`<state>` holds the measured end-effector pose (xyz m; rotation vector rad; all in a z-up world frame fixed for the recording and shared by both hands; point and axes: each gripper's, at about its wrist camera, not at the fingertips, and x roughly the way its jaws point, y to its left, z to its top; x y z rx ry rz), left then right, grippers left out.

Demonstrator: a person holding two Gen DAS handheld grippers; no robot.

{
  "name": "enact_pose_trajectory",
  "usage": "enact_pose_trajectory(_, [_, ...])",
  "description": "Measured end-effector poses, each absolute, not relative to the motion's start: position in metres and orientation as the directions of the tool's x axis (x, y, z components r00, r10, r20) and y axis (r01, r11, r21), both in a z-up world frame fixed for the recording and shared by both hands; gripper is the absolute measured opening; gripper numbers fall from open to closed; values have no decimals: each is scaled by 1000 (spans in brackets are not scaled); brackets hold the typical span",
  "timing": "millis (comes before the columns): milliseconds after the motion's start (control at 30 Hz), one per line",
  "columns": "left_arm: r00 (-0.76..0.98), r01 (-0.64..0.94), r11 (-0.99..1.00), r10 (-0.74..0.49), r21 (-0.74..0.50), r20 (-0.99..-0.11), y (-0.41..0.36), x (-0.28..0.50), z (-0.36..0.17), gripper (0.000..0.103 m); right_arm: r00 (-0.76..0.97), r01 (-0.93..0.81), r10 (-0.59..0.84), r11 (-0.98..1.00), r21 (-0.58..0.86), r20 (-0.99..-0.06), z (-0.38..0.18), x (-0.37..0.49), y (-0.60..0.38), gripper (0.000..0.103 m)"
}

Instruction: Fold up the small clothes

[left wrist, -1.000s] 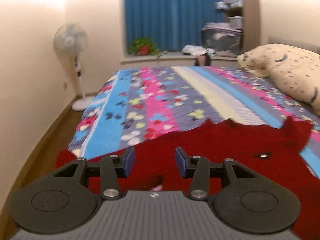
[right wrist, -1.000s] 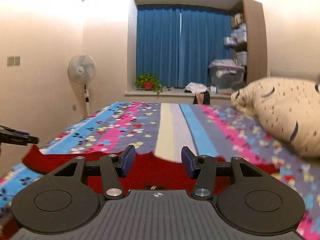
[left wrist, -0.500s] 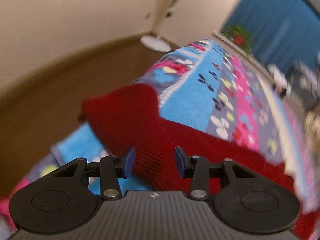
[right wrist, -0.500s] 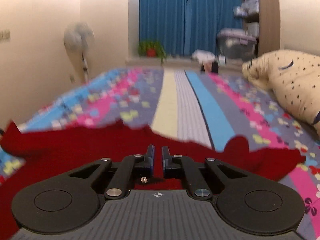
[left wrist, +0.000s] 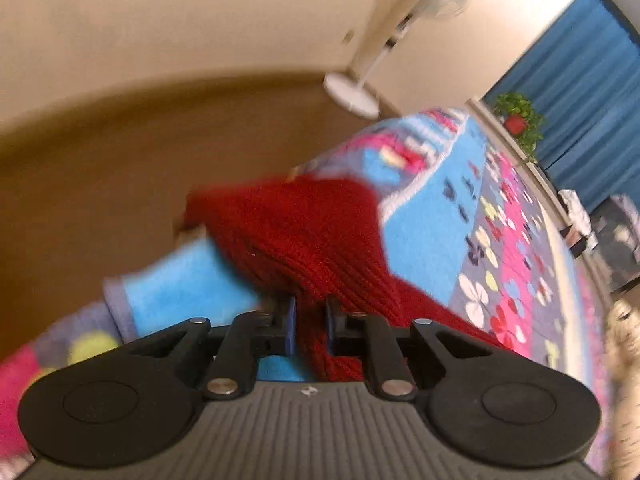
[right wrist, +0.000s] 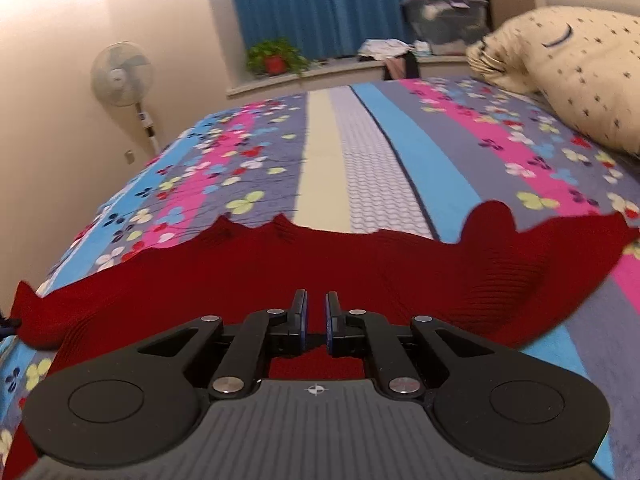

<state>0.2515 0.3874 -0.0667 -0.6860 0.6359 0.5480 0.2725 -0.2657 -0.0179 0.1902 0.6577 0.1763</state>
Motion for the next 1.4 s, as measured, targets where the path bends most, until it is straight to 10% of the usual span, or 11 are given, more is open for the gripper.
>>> enact_pose_trajectory(133, [814, -484, 835, 320, -261, -485, 310, 252, -2, 13, 782, -63, 199, 968, 242, -591, -18, 276, -274, 9])
enact_pose_trajectory(267, [952, -99, 990, 66, -98, -299, 171, 245, 36, 13, 781, -30, 178, 968, 248, -599, -20, 277, -282, 9])
enact_pose_trajectory(500, [804, 377, 926, -316, 21, -504, 21, 224, -1, 28, 749, 21, 174, 958, 286, -639, -31, 282, -295, 9])
enact_pose_trajectory(700, [781, 205, 978, -148, 25, -607, 71, 215, 22, 45, 690, 33, 233, 936, 352, -685, -46, 291, -300, 9])
enact_pose_trajectory(967, [693, -204, 972, 58, -119, -719, 165, 220, -3, 45, 585, 147, 233, 912, 384, -776, -79, 309, -304, 30])
enact_pose_trajectory(1167, [723, -211, 973, 90, -94, -685, 178, 229, 1, 47, 598, 111, 199, 938, 327, -776, -91, 320, -298, 32])
enact_pose_trajectory(1267, [728, -184, 979, 73, -92, -681, 169, 234, -1, 47, 614, 34, 199, 960, 278, -764, -90, 323, -286, 0])
enact_pose_trajectory(1400, [755, -156, 985, 75, -68, -651, 152, 231, -1, 47, 732, 31, 188, 951, 308, -655, -57, 313, -293, 0])
